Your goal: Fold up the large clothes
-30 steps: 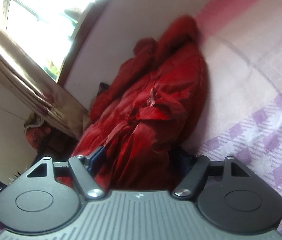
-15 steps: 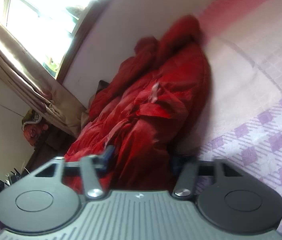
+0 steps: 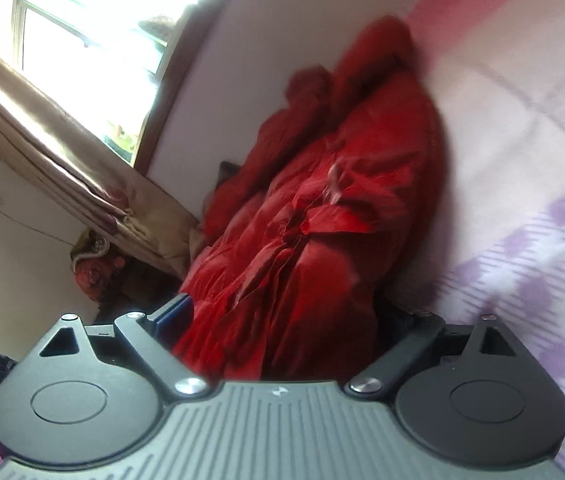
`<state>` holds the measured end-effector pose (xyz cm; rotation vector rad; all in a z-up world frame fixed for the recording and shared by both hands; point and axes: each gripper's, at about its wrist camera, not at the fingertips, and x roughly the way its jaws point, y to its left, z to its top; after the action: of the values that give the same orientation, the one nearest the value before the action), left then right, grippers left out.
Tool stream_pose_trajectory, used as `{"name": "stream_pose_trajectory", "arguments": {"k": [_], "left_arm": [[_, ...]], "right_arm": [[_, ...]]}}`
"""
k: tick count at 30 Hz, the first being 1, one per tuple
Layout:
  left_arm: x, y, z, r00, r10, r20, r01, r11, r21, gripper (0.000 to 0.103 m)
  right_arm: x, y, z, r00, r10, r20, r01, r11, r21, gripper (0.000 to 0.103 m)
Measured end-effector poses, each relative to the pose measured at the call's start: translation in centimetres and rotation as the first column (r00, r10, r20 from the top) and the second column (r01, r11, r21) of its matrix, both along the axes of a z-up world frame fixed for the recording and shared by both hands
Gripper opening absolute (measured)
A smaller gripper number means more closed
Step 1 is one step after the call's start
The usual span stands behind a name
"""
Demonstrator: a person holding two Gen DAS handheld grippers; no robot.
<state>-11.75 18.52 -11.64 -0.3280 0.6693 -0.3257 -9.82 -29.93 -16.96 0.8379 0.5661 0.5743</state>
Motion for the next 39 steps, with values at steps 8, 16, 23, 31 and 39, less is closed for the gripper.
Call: {"name": "stream_pose_trajectory", "arguments": {"k": [8,16,23,31,39], "left_arm": [[-1.3,-0.5,1.4,0.998,0.056,0.009,-0.056,0.998,-0.019,0.013],[-3.9,-0.3,2.8,0.999,0.054,0.003,-0.053,0.998,-0.024,0.013],[-5.7,0.3,4.4,0.995,0.094,0.019,-0.091,0.99,-0.11,0.013],[-4.7,0.5,7.1,0.984,0.164,0.063,-0.145,0.96,-0.238,0.013],[-2.2,0.3,9.7,0.966,0.225,0.129,-0.185,0.946,-0.268,0.013]], "right_arm": [[-0.7,-0.6,-0.1,1.0,0.018,-0.006,-0.017,1.0,0.021,0.03],[-4.5,-1.9,1.4,0.999,0.051,0.002,-0.051,0.994,0.099,0.03],[-6.6,-3.2,1.7,0.999,0.051,0.015,-0.053,0.976,0.213,0.03],[-6.0,-4.4,4.5,0.994,0.03,0.102,-0.058,0.957,0.284,0.03],[-2.3,-5.1,8.6,0.985,0.012,0.174,-0.058,0.963,0.264,0.03]]}}
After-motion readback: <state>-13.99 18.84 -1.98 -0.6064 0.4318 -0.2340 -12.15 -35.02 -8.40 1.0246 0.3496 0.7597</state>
